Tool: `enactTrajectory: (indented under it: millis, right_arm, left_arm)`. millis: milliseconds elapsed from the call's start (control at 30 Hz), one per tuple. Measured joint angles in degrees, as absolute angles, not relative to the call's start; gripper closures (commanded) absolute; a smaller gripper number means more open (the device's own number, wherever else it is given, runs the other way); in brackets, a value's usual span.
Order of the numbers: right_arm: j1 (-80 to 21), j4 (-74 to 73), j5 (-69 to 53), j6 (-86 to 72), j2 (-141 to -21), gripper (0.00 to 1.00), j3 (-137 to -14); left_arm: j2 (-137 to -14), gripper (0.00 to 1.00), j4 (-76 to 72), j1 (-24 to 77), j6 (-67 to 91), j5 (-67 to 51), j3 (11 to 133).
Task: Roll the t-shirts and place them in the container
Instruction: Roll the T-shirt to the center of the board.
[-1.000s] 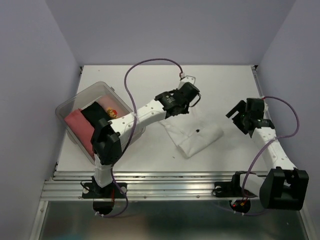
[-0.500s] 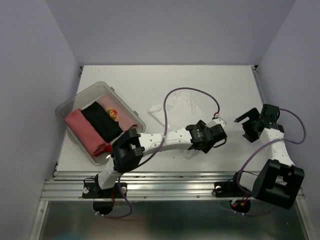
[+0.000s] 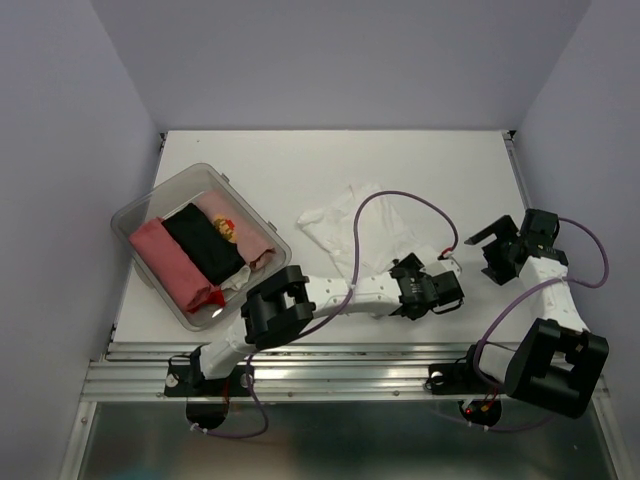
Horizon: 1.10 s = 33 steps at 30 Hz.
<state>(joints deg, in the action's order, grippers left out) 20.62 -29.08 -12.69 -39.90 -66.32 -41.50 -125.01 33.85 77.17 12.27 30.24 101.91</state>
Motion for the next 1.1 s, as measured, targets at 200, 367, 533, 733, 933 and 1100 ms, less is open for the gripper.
enactTrajectory:
  millis: [200,367,533,733,933,1100]
  right_arm:
    - [20.6,-28.6,-14.4,-39.9,-65.3,0.07,-41.4]
    - [20.6,-27.9,-15.2,-39.9,-65.1,0.07,-41.3]
    - [20.6,-27.8,-15.5,-39.9,-65.1,0.07,-41.1]
    - [20.6,-27.8,-15.5,-39.9,-65.1,0.07,-40.8]
    - [20.6,-27.8,-15.6,-40.0,-65.1,0.07,-40.3]
    - [20.6,-27.8,-15.6,-40.1,-64.8,0.07,-40.3]
  left_arm:
    - [-128.0,0.16,32.7,77.1,10.2,33.4,103.8]
    - [-130.7,0.18,32.6,77.1,8.7,34.8,106.2]
    - [-132.8,0.20,32.3,77.1,7.5,35.7,108.5]
    - [-134.2,0.23,31.9,77.0,6.8,37.2,108.6]
    - [-134.3,0.28,31.3,76.4,6.6,37.4,108.4]
    - [-134.6,0.72,29.6,75.5,6.1,35.9,107.7]
